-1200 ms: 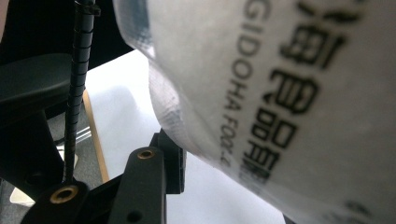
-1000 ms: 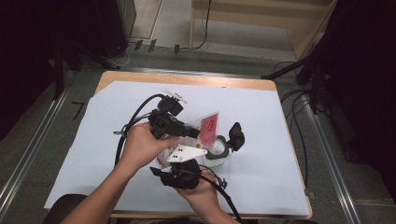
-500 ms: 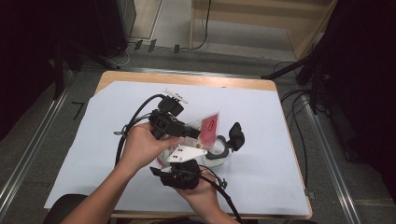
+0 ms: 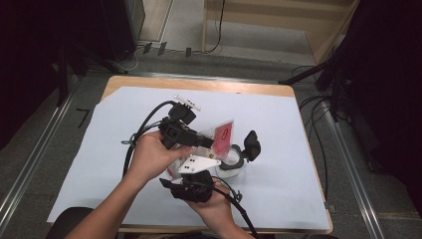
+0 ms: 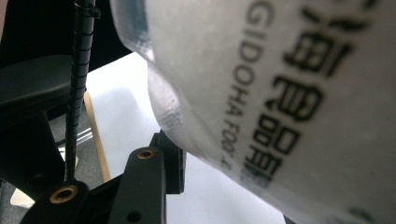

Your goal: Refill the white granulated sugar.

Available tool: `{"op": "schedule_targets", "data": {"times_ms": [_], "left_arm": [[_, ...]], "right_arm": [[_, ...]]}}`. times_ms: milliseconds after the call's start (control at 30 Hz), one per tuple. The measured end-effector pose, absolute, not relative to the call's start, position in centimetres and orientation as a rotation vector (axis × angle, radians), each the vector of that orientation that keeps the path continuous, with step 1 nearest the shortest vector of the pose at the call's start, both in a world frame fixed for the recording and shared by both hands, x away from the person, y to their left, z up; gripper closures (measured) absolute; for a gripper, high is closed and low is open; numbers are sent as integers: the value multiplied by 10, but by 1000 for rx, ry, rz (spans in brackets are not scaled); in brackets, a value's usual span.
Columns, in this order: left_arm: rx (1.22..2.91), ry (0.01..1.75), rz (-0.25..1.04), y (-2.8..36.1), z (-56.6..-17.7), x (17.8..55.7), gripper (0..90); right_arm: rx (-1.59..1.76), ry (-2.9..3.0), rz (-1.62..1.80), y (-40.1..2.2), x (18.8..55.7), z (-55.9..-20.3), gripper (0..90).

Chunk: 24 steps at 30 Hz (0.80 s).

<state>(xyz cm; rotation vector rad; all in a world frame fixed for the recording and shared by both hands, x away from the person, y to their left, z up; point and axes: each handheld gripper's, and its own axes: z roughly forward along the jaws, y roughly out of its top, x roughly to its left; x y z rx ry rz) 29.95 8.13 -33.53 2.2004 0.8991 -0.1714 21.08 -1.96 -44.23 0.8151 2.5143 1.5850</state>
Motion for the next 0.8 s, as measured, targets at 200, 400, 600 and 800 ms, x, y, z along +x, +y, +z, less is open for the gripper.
{"op": "schedule_targets", "data": {"times_ms": [200,400,600,800], "left_arm": [[2202,897,-170,81,-335,299,794],[2201,892,-174,81,-335,299,794],[2200,890,-179,81,-336,299,795],[2199,890,-178,81,-336,299,793]], "right_arm": [[816,2514,1585,-19,211,-442,628],[816,2514,1583,-19,211,-442,629],[820,2511,1581,-19,210,-442,629],[820,2513,1581,-19,210,-442,628]]}}
